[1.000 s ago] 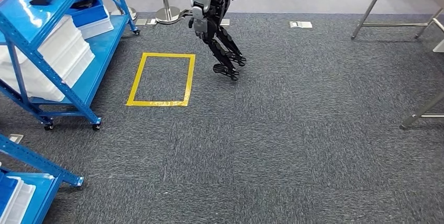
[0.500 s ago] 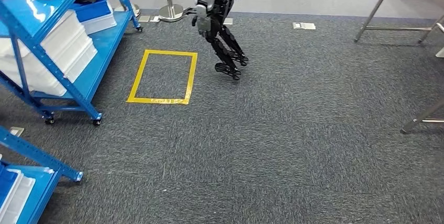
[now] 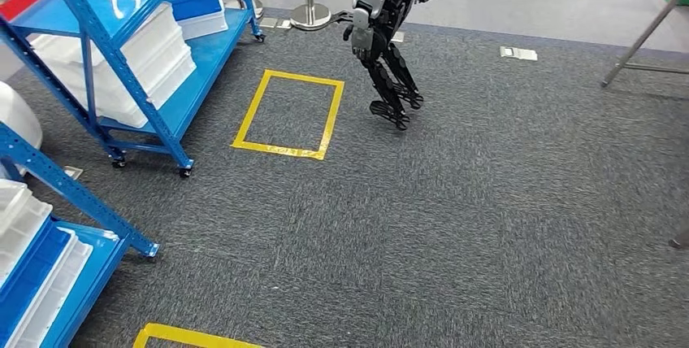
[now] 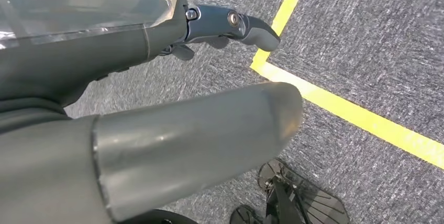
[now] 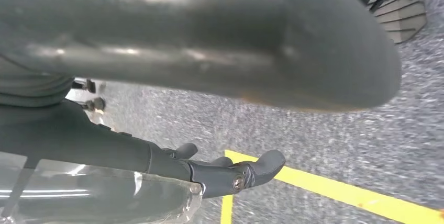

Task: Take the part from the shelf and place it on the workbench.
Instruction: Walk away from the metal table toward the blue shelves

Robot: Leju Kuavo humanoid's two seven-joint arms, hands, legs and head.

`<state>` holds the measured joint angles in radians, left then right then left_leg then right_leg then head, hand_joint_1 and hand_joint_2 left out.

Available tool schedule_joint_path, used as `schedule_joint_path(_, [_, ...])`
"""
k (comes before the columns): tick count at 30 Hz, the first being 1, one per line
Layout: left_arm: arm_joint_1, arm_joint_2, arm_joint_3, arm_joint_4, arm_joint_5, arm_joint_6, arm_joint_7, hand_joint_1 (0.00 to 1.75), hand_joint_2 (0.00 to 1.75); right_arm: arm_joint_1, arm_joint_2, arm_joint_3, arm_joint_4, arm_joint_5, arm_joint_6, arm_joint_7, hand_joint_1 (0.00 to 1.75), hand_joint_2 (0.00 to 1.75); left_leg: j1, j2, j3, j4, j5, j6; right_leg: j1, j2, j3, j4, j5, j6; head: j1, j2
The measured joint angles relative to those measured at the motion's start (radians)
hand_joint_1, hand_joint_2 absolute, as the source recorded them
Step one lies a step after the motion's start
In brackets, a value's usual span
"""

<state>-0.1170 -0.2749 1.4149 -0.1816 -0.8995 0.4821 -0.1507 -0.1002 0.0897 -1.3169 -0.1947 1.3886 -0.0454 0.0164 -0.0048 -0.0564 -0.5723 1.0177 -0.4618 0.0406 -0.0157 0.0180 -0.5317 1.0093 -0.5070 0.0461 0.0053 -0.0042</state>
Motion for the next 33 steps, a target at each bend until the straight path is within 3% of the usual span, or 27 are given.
schedule_joint_path(2, [0.001,0.0,0.0,0.0,0.0,0.0,0.0,0.0,0.0,-0.001,0.001,0.0,0.0,0.0,0.0,0.0,0.0,0.0,0.003,-0.003,-0.002,0.001,-0.002,-0.01,0.001,-0.007,0.004,-0.002,0.004,-0.019,-0.005,0.0])
schedule_joint_path(4, [0.002,0.0,0.0,0.0,0.0,0.0,0.0,0.0,0.0,-0.003,0.002,0.0,0.0,0.0,0.0,0.0,0.0,0.0,0.007,0.014,-0.015,0.031,-0.025,-0.02,-0.004,-0.014,0.01,-0.005,0.01,-0.035,-0.01,0.0])
schedule_joint_path(7, [0.002,0.0,0.0,0.0,0.0,0.0,0.0,0.0,0.0,-0.001,0.001,0.0,0.0,0.0,0.0,0.0,0.0,0.0,0.013,0.044,-0.094,0.201,-0.117,-0.034,-0.001,-0.03,0.01,-0.006,0.01,-0.048,-0.022,0.0])
schedule_joint_path(8, [0.002,0.0,0.0,0.0,0.0,0.0,0.0,0.0,0.0,0.0,0.001,0.0,0.0,0.0,0.0,0.0,0.0,0.0,0.015,0.047,-0.122,0.254,-0.135,-0.037,0.001,-0.035,0.01,-0.006,0.009,-0.049,-0.023,0.0])
schedule_joint_path(9, [0.003,0.0,0.0,0.0,0.0,0.001,0.0,0.0,0.0,0.0,0.001,0.0,0.0,0.0,0.0,0.0,0.0,0.0,0.016,0.05,-0.135,0.277,-0.134,-0.038,0.003,-0.04,0.01,-0.006,0.008,-0.05,-0.023,0.0])
schedule_joint_path(10, [0.003,0.0,0.0,0.0,0.0,0.002,0.0,0.0,0.0,0.0,0.001,0.0,0.0,0.0,0.0,0.0,0.0,0.0,0.017,0.052,-0.13,0.262,-0.115,-0.038,0.003,-0.044,0.012,-0.006,0.007,-0.051,-0.023,0.0])
schedule_joint_path(13, [0.001,0.0,0.0,0.0,0.0,0.004,0.001,0.0,0.0,-0.002,0.002,0.002,0.0,0.005,-0.004,-0.007,0.0,0.0,0.013,0.083,-0.038,0.074,-0.021,-0.026,0.007,-0.056,0.019,-0.006,0.002,-0.048,-0.025,0.0])
schedule_joint_path(15, [-0.003,0.0,0.0,0.0,0.0,0.004,0.001,0.0,0.0,-0.002,0.003,0.005,0.0,0.009,-0.008,-0.013,0.0,0.0,0.004,0.098,-0.009,0.011,-0.005,-0.016,0.012,-0.065,0.021,-0.006,-0.002,-0.04,-0.024,0.0])
schedule_joint_path(17, [-0.004,0.0,0.0,0.0,0.0,0.006,0.001,0.0,0.0,-0.003,0.004,0.008,0.0,0.011,-0.01,-0.016,0.0,0.0,-0.002,0.083,-0.008,0.003,-0.004,-0.005,0.014,-0.077,0.024,-0.01,-0.004,-0.029,-0.022,0.0])
schedule_joint_path(19, [-0.004,-0.001,0.0,0.0,0.0,0.008,0.001,0.0,0.0,-0.003,0.004,0.011,0.0,0.013,-0.01,-0.019,0.0,0.0,0.001,0.067,0.0,-0.012,0.007,0.008,0.013,-0.069,0.018,0.011,-0.019,-0.023,-0.021,0.0])
schedule_joint_path(20, [-0.004,-0.001,0.0,0.0,0.0,0.009,0.001,0.0,0.0,-0.003,0.004,0.012,0.0,0.013,-0.01,-0.02,0.0,0.0,0.004,0.06,0.003,-0.02,0.013,0.014,0.013,-0.057,0.001,0.048,-0.04,-0.024,-0.018,0.0])
schedule_joint_path(22, [-0.004,-0.001,0.0,0.0,0.0,0.01,0.001,0.0,0.0,-0.002,0.004,0.014,0.0,0.015,-0.009,-0.02,0.0,0.0,0.006,0.043,0.002,-0.023,0.018,0.02,0.009,-0.033,-0.063,0.177,-0.096,-0.03,-0.011,0.0])
schedule_joint_path(24, [-0.003,-0.002,0.0,0.0,0.0,0.011,0.001,0.0,0.0,0.0,0.004,0.014,0.0,0.015,-0.008,-0.02,0.0,0.0,0.005,0.023,0.0,-0.023,0.019,0.02,0.005,-0.026,-0.115,0.275,-0.124,-0.025,-0.005,0.0])
schedule_joint_path(25, [-0.003,-0.002,0.0,0.0,0.0,0.011,0.001,0.0,0.0,0.001,0.003,0.014,0.0,0.015,-0.008,-0.02,0.0,0.0,0.006,0.013,0.0,-0.022,0.019,0.019,0.003,-0.025,-0.115,0.271,-0.114,-0.016,-0.004,0.0])
schedule_joint_path(26, [-0.003,-0.002,0.0,0.0,0.0,0.011,0.001,0.0,0.0,0.001,0.002,0.015,0.0,0.015,-0.007,-0.02,0.0,0.0,0.007,0.001,0.001,-0.021,0.02,0.018,0.0,-0.021,-0.095,0.226,-0.089,-0.005,-0.003,0.0])
schedule_joint_path(28, [-0.003,-0.002,0.0,0.0,0.0,0.012,0.001,0.0,0.0,0.001,0.0,0.015,0.0,0.015,-0.007,-0.02,0.0,0.0,0.006,-0.02,-0.001,-0.014,0.019,0.009,-0.007,0.004,-0.029,0.083,-0.031,0.012,0.001,0.0])
schedule_joint_path(30, [-0.003,-0.002,0.0,0.0,0.0,0.012,0.001,0.0,0.0,0.0,0.001,0.016,0.0,0.016,-0.006,-0.02,0.0,0.0,0.004,-0.035,-0.006,-0.006,0.015,-0.003,-0.008,0.021,0.004,0.004,-0.002,0.004,0.002,0.0])
schedule_joint_path(33, [0.001,-0.002,0.0,0.0,0.0,0.013,0.001,0.0,0.0,-0.003,0.002,0.017,0.0,0.016,-0.006,-0.02,0.0,0.0,0.008,-0.043,-0.013,-0.001,0.013,-0.016,-0.005,0.004,0.01,-0.003,0.006,-0.024,-0.005,0.0])
